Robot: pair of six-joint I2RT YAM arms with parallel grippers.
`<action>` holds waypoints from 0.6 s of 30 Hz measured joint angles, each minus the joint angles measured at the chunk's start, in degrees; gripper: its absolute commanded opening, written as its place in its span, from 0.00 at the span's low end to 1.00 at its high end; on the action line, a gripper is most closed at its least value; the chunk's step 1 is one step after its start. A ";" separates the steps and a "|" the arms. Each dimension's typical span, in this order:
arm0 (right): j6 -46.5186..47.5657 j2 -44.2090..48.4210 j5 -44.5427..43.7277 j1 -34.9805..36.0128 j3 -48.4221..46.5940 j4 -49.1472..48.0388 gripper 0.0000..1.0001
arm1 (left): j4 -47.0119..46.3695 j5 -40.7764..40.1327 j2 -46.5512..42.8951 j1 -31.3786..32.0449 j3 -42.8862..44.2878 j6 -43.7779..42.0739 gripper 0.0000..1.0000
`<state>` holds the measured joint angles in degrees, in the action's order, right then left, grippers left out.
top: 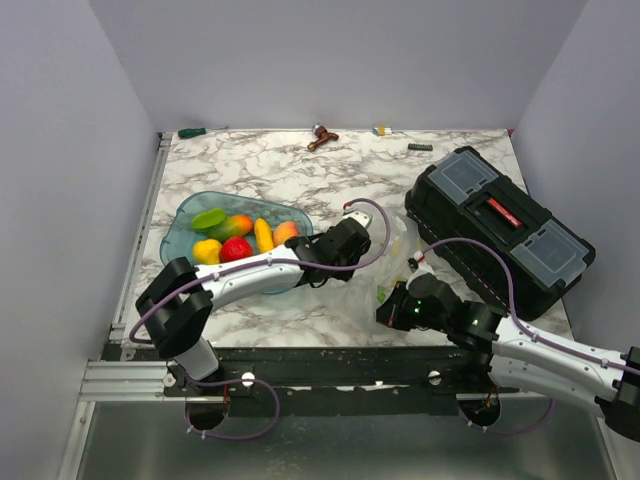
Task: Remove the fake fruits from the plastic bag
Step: Take out the fake fruit from the plastic bag.
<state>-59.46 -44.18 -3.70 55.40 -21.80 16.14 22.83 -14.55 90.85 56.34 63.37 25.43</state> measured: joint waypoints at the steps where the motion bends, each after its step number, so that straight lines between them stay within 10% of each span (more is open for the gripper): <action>1: 0.00 0.13 0.00 0.00 0.00 -0.02 0.01 | 0.04 -0.92 0.92 0.00 0.68 -0.42 0.50; 18: 0.00 0.87 0.15 0.00 0.00 0.00 0.01 | -0.39 -4.61 13.11 -3.02 11.17 -5.70 0.63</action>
<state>-59.46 -43.31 -3.55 55.40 -21.80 16.14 22.44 -19.16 103.96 53.32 74.54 19.73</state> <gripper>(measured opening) 0.011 0.616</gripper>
